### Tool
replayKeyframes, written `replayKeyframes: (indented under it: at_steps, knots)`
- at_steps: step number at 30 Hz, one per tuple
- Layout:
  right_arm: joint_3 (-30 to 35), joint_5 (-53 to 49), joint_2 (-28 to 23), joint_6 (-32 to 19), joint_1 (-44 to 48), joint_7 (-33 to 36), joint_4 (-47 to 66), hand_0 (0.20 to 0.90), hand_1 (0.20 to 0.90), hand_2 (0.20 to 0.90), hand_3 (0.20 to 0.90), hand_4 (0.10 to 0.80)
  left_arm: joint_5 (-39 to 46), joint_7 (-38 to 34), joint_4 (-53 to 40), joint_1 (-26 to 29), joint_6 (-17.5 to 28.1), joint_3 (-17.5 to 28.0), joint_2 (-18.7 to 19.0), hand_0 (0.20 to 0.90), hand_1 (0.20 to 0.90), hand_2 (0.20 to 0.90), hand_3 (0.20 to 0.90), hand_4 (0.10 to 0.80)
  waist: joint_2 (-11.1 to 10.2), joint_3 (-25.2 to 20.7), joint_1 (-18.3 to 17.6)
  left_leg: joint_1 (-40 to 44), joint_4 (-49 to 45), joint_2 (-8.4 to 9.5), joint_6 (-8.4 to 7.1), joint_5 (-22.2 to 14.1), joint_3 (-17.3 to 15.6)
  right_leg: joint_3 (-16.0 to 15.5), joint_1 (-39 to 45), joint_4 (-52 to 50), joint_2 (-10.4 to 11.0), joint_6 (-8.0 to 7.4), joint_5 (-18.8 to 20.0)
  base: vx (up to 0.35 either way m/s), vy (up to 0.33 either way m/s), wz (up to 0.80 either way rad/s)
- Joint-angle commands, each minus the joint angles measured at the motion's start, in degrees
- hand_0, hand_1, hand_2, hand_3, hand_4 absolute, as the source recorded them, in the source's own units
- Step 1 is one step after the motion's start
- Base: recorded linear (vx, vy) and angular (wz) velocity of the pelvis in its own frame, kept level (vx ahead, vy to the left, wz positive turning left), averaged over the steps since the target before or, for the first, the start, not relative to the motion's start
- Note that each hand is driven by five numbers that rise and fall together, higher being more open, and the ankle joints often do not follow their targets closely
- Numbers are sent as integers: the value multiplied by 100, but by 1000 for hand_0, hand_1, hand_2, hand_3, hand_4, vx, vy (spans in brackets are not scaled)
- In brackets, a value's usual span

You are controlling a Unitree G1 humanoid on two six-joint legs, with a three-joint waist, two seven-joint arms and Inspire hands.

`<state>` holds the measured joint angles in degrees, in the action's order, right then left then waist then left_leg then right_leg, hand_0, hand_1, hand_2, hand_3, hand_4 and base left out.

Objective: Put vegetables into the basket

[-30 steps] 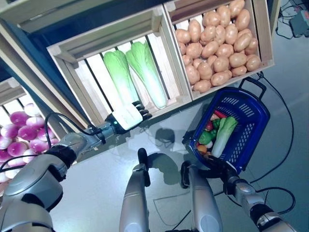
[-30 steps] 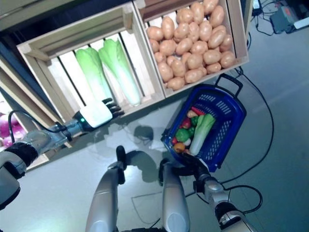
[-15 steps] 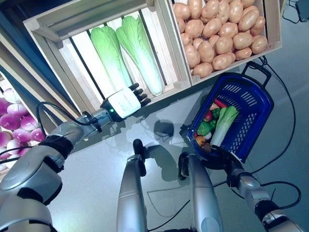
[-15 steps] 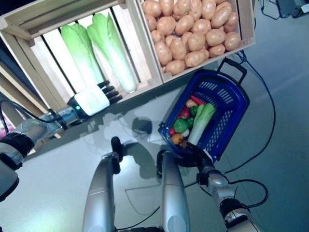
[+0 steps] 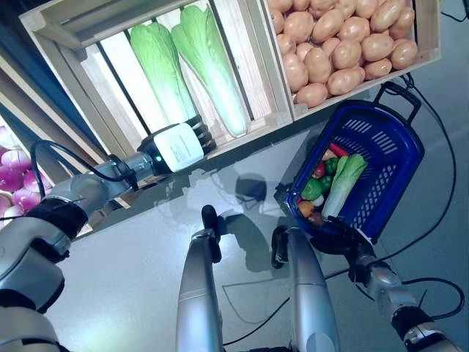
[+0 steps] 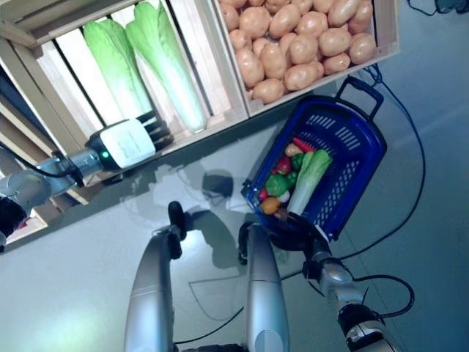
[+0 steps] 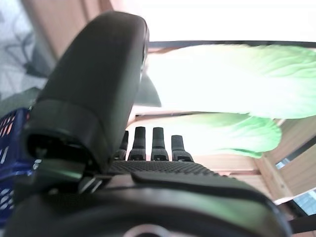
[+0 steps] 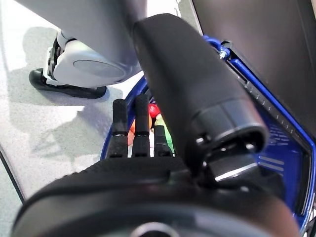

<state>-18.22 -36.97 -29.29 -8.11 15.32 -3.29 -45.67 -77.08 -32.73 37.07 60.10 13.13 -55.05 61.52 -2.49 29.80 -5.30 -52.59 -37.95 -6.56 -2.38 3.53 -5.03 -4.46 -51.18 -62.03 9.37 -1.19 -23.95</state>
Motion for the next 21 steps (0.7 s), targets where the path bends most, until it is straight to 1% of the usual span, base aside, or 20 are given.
replayKeyframes:
  at_steps: [1,4,6,9,10,12,13,14,16,17,18,21]
  knots:
    - [158,-170,-357,-123,-604,8,140,900,900,900,900,800,38,38,-459,856,-392,192,451,900,900,900,900,800,193,0,-96,267,-1389,-202,-99,-1881,68,148,112,771,205,-300,955,31,-4,9]
    - [163,-196,-346,-172,-613,-1,118,900,900,900,900,800,38,192,-465,1003,-434,155,469,900,900,900,900,800,198,0,-106,245,-1401,-205,-94,-1891,61,148,92,778,211,-310,963,29,4,6]
    - [155,-254,-365,-222,-581,-13,55,900,900,900,900,800,-144,81,-366,1141,-418,46,452,900,900,900,900,800,193,0,-121,196,-1474,-236,-90,-1926,53,152,55,755,215,-310,962,33,23,1]
    - [184,-317,-404,-222,-621,34,178,900,900,900,900,800,-162,113,-412,1187,-692,6,476,900,900,900,900,800,171,0,-138,100,-1605,-236,-71,-1983,65,166,-50,639,197,-297,931,13,20,-6]
    - [192,-383,-418,-226,-627,36,176,900,900,900,900,800,-160,78,-319,1237,-721,0,440,900,900,900,900,800,161,0,-147,54,-1673,-242,-52,-2018,79,175,-91,585,201,-288,905,0,0,0]
    - [221,-366,-408,-256,-625,11,116,900,900,900,900,800,-169,-11,-163,1308,-658,-35,375,900,900,900,900,800,152,0,-158,-26,-1771,-254,-40,-2048,89,183,-171,504,204,-291,890,0,0,0]
    - [208,-388,-413,-247,-628,34,139,900,900,900,900,800,-203,-111,-61,1304,-596,-18,311,900,900,900,900,800,140,0,-162,-57,-1802,-265,-42,-2066,89,176,-205,476,210,-287,878,-7,16,-3]
    - [226,-360,-395,-233,-660,75,223,900,900,900,900,800,-315,-65,-51,1316,-513,-36,272,900,900,900,900,800,122,0,-163,-137,-1830,-272,-35,-2050,102,175,-291,435,214,-294,896,-13,5,-4]
    - [208,-343,-414,-250,-672,93,317,900,900,900,900,800,-376,-165,0,1320,-455,-83,260,900,900,900,900,800,110,0,-182,-239,-1913,-292,-20,-2071,108,186,-385,381,215,-284,890,0,0,0]
    - [201,-364,-434,-247,-684,110,381,900,900,900,900,800,-382,-210,41,1308,-503,-93,243,900,900,900,900,800,102,0,-192,-290,-1948,-301,-10,-2077,113,194,-436,344,210,-276,884,47,15,2]
    - [185,-415,-446,-213,-732,147,460,900,900,900,900,800,-367,-238,75,1253,-548,-88,212,900,900,900,900,800,90,0,-195,-198,-1986,-307,-39,-2221,128,202,-349,300,208,-317,756,49,27,2]
    - [207,-495,-462,-212,-790,169,550,900,900,900,900,800,-356,-424,254,1198,-666,-82,91,900,900,900,900,800,67,0,-227,-297,-2065,-313,-36,-2247,137,195,-456,221,211,-312,736,18,23,1]
